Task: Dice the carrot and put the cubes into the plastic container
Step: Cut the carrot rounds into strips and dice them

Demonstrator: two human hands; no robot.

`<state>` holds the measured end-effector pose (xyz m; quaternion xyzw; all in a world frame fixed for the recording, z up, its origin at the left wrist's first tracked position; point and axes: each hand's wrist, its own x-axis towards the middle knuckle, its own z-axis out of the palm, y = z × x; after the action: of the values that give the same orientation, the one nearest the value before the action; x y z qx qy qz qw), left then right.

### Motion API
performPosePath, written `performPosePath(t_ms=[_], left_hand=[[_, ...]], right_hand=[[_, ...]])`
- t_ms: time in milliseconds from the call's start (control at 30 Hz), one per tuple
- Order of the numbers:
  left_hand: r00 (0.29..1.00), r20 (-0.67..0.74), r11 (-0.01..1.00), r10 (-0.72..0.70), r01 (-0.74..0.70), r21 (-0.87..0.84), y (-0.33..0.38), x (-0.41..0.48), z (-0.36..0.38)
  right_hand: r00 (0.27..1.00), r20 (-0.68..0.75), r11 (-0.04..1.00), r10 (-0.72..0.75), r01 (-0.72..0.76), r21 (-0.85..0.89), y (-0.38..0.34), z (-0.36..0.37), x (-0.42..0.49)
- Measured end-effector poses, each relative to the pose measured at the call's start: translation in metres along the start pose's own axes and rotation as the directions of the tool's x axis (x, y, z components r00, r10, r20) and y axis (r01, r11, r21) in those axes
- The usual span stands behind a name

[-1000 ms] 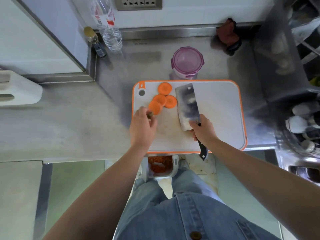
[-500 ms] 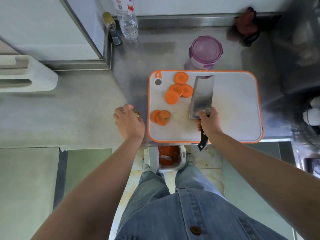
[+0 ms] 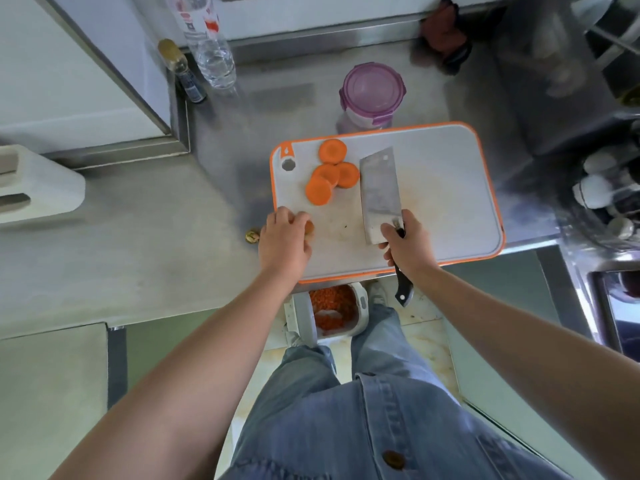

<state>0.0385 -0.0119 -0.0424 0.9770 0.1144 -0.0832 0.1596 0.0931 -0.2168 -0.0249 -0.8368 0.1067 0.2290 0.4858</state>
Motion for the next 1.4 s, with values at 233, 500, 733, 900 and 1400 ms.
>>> performPosePath(t_ms=[233, 500, 733, 900, 1400], left_hand=[[0.991, -0.088, 0.993, -0.099, 0.092, -0.078, 0.026, 0.026, -0.006], [0.992, 0.07, 0.993, -0.108, 0.104, 0.061, 0.069, 0.09, -0.003], [0.986, -0.043, 0.987, -0.163, 0.163, 0.008, 0.045, 0.076, -0.008], [0.967, -0.04, 0.959, -0.251, 0.243, -0.146, 0.028, 0.067, -0.013], [0.947, -0.047, 0.86, -0.316, 0.265, -0.436, 0.023, 0.061, -0.024]], right_hand=[[0.993, 0.082, 0.986, -0.079, 0.09, -0.142, -0.009, -0.043, 0.034], [0.961, 0.237, 0.906, -0.143, 0.223, -0.36, -0.012, -0.078, 0.062], [0.906, 0.212, 0.73, -0.367, 0.422, -0.537, -0.026, -0.052, 0.071], [0.869, 0.282, 0.606, -0.406, 0.487, -0.629, -0.039, -0.026, 0.064], [0.875, 0.298, 0.687, -0.381, 0.483, -0.543, -0.041, -0.015, 0.048]])
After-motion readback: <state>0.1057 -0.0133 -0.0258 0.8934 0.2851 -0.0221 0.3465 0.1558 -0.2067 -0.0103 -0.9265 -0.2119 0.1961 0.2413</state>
